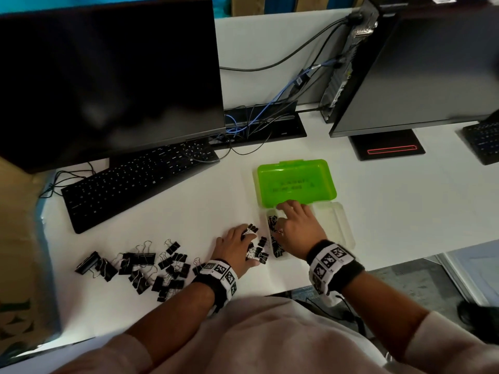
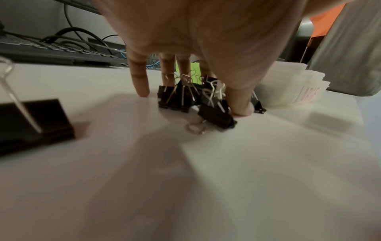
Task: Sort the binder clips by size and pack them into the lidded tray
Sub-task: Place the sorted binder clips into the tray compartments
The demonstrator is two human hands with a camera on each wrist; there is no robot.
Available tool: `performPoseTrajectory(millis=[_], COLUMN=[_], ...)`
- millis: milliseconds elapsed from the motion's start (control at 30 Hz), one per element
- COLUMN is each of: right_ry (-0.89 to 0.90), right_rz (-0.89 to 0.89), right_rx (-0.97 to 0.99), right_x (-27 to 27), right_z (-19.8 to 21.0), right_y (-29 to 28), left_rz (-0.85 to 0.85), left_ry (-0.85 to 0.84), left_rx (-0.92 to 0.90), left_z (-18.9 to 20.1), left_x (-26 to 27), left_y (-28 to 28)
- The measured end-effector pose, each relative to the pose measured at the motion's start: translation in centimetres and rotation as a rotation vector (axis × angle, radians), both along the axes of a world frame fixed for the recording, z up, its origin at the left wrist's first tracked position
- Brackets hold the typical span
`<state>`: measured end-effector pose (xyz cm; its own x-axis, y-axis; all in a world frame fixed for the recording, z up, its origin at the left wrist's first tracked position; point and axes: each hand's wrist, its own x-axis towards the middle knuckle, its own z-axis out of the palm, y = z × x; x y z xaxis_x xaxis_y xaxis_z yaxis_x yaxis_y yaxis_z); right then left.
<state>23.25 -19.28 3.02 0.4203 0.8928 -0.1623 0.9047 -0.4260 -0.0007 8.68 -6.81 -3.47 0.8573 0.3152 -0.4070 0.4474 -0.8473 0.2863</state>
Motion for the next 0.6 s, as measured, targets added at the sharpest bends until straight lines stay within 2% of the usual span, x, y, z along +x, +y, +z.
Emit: performPoseTrajectory(millis=[67, 133, 233, 300, 400, 500, 600], right_ry=[0.009, 0.051, 0.113, 0.035, -0.112, -0.147, -0.113], right_rz=[0.008, 0.057, 0.261, 0.326, 0.328, 0.362, 0.422], right_rx=[-0.087, -0.071, -0.105, -0.25, -0.399, -0.355, -0.339], right_x=[-0.5, -1.3, -3.7, -5.1, -5.8, -5.9, -6.0], right_z=[-0.3, -0.7, -1.2, -1.8, -3.4, -4.5, -4.3], right_y=[0.3, 0.8, 1.5, 1.7, 2.3, 2.9, 2.9], left_rz=[0.013, 0.032, 0.067, 0.076, 0.071, 0.037, 0.036], left_ry=[-0.02, -0.027, 0.005, 0.052, 0.127, 0.165, 0.106], left_rx=[-0.024, -0.038, -0.024, -0.013, -0.019, -0.043, -0.085], left_z=[0.2, 0.6, 1.0, 1.3, 1.6, 1.0, 0.0], left_x=[0.0, -0.2, -0.7, -1.0, -1.2, -1.4, -1.8], left_y=[0.4, 0.8, 1.3, 1.5, 1.6, 1.5, 1.6])
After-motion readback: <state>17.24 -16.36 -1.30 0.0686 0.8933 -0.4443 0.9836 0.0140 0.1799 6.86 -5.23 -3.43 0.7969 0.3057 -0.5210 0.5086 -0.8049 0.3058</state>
